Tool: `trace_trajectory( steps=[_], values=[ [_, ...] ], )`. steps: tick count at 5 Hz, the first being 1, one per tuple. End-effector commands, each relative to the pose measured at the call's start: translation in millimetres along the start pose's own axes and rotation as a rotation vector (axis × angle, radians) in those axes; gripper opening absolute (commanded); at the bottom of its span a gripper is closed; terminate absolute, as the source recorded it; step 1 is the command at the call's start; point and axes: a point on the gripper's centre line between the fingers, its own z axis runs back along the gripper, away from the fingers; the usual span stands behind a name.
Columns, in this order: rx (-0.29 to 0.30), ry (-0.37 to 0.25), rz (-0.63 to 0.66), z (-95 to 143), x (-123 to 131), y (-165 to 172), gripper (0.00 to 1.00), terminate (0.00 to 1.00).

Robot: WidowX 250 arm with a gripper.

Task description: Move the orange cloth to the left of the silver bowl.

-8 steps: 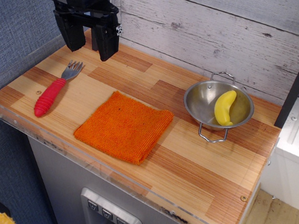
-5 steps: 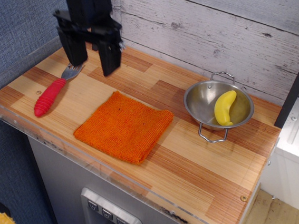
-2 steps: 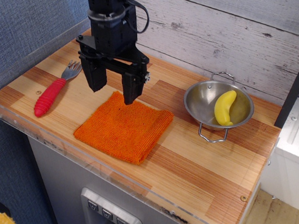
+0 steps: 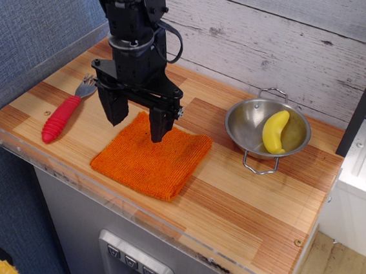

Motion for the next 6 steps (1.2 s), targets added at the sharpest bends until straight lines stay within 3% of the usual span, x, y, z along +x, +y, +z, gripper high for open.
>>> trace_trajectory(
  steps=[1, 3, 5, 6],
  values=[
    [0.027, -0.052, 0.013, -7.6, -1.0, 5.2, 1.0, 0.0],
    [0.023, -0.041, 0.015, -35.7, 4.6, -0.9, 1.0, 0.0],
    [-0.029, 0.048, 0.035, -101.4, 3.0, -1.8, 1.0, 0.0],
    [-0.023, 0.052, 0.049, -105.3, 1.9, 3.6, 1.0, 0.0]
  ],
)
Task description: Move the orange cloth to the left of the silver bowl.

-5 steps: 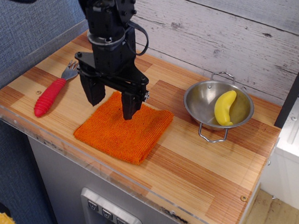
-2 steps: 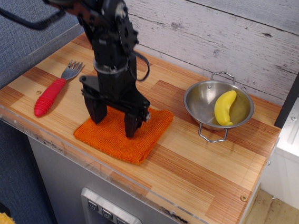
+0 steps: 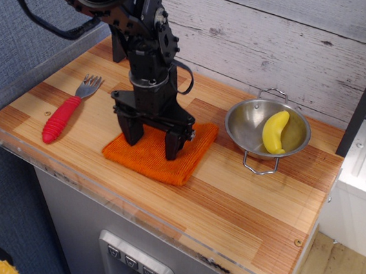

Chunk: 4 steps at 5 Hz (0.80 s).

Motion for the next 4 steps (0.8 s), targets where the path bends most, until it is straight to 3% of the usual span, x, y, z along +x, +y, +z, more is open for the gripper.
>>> trace_trajectory(
  steps=[1, 4],
  values=[
    [-0.006, 0.079, -0.009, -32.9, -16.9, 13.3, 1.0, 0.0],
    [-0.051, 0.123, -0.021, -25.2, 2.7, 18.2, 1.0, 0.0]
  ],
)
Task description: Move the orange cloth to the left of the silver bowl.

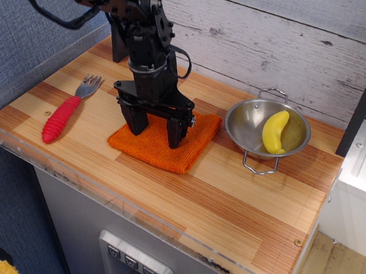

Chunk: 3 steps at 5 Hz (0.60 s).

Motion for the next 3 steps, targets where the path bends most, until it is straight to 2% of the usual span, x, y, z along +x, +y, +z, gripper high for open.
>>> trace_trajectory(
  steps=[1, 3],
  values=[
    [-0.007, 0.093, -0.016, -29.1, 0.0, 8.0, 1.0, 0.0],
    [0.009, 0.09, -0.018, -33.8, 9.4, 6.6, 1.0, 0.0]
  ],
)
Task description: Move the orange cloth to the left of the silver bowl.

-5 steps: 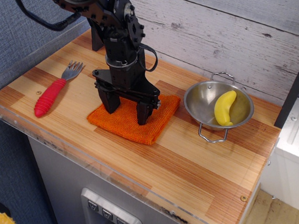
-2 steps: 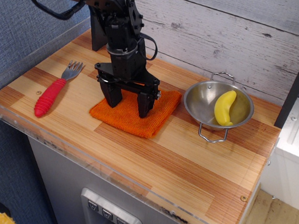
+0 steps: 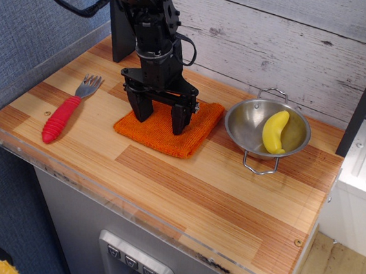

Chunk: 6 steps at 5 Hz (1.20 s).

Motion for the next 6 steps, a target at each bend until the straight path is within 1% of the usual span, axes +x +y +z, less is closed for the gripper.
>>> trace_trajectory(
  steps=[1, 3, 5, 6],
  values=[
    [0.0, 0.084, -0.005, -32.2, -8.0, -4.2, 1.0, 0.0],
    [0.0, 0.084, -0.009, -36.3, 2.0, -8.0, 1.0, 0.0],
    [-0.017, 0.082, -0.005, -36.2, 11.5, -10.4, 1.0, 0.0],
    [-0.035, 0.071, 0.007, -23.0, 13.1, -12.0, 1.0, 0.0]
  ],
)
